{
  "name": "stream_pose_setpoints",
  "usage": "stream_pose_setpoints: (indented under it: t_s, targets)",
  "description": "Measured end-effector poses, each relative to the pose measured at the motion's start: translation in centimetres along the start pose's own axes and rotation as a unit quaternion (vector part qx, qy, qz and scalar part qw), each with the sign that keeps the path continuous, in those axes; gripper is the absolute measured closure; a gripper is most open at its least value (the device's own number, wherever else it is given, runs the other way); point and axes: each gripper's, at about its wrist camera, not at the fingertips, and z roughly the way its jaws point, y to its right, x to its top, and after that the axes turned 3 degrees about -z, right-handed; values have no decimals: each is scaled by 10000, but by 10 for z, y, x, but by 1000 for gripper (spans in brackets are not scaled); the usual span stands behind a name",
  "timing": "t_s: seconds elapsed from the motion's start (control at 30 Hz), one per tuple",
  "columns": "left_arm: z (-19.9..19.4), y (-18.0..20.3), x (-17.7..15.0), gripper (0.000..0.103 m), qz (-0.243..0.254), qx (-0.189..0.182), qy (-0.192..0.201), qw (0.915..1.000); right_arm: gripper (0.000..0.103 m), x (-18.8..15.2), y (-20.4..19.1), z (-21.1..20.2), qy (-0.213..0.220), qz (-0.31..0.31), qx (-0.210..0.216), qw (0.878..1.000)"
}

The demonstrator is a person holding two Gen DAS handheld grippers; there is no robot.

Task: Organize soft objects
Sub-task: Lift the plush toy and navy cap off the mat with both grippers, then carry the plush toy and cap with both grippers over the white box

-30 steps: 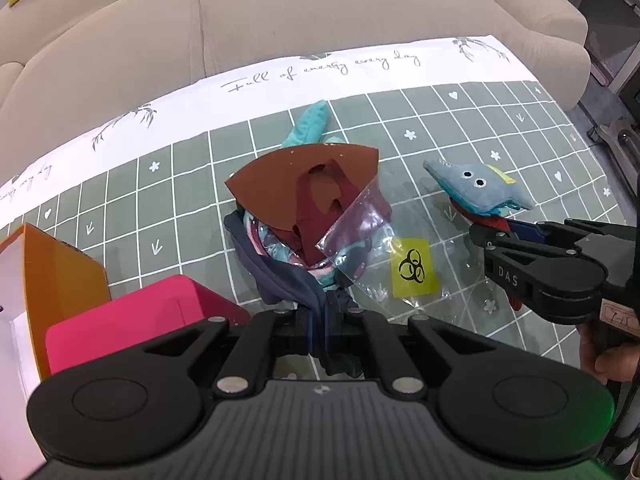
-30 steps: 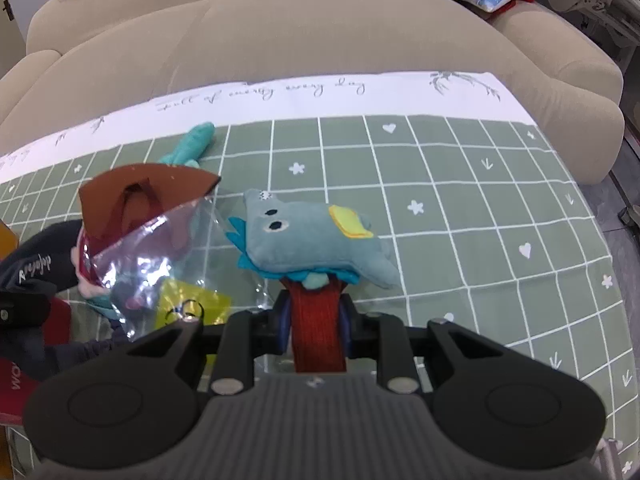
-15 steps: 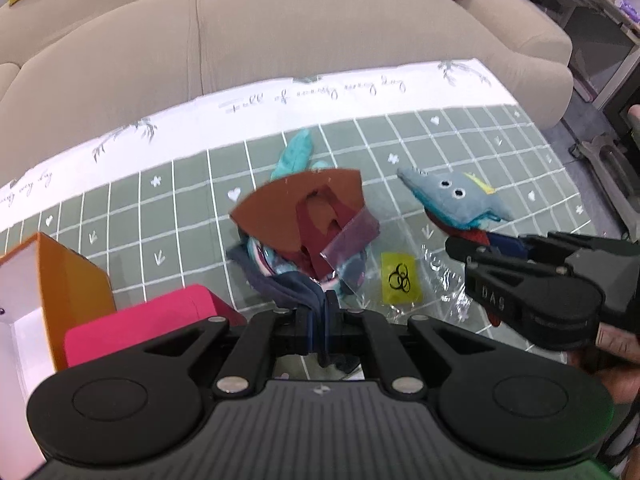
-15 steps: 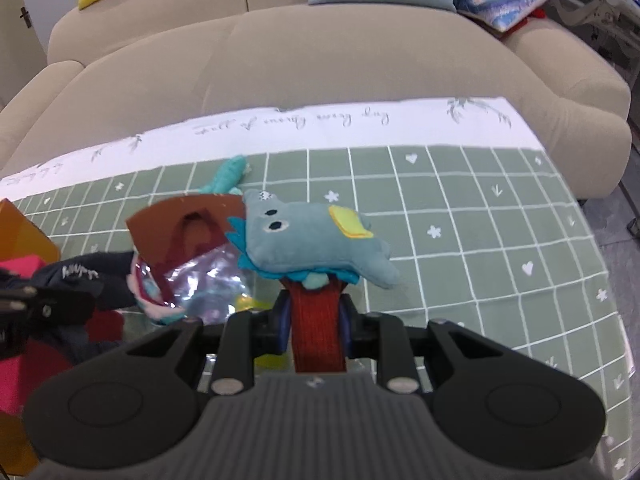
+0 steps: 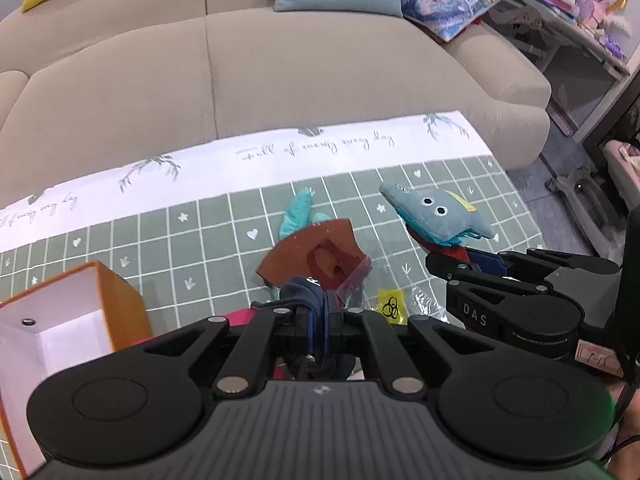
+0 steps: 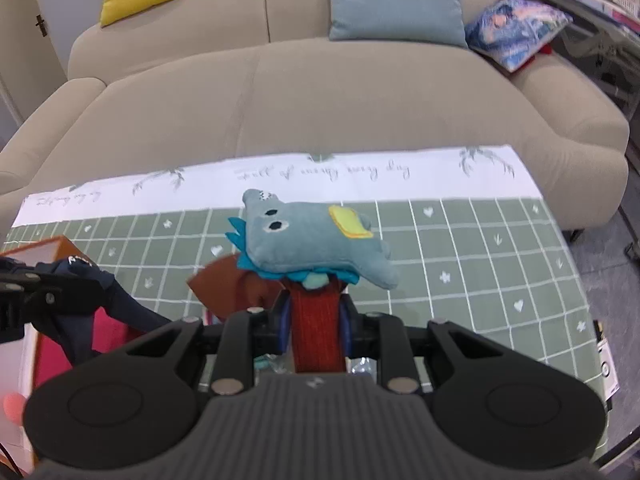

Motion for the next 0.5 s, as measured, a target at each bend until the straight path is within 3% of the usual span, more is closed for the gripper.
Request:
stream_pose_setpoints:
  t_s: [0.2,0.33,0.5]
  targets:
    - [-40,-19,9,98,-151,-157,194,9996,81,24,-29,-32,180,-230,140,9995]
    - [-66,-38,15,98,-305,-142,303,9990,81,38,-50,-53,174,-294,538,9980]
    - [-101,-72,13,98,-325,170,327,9988,81,52,-93,-79,187,-592,865,9943]
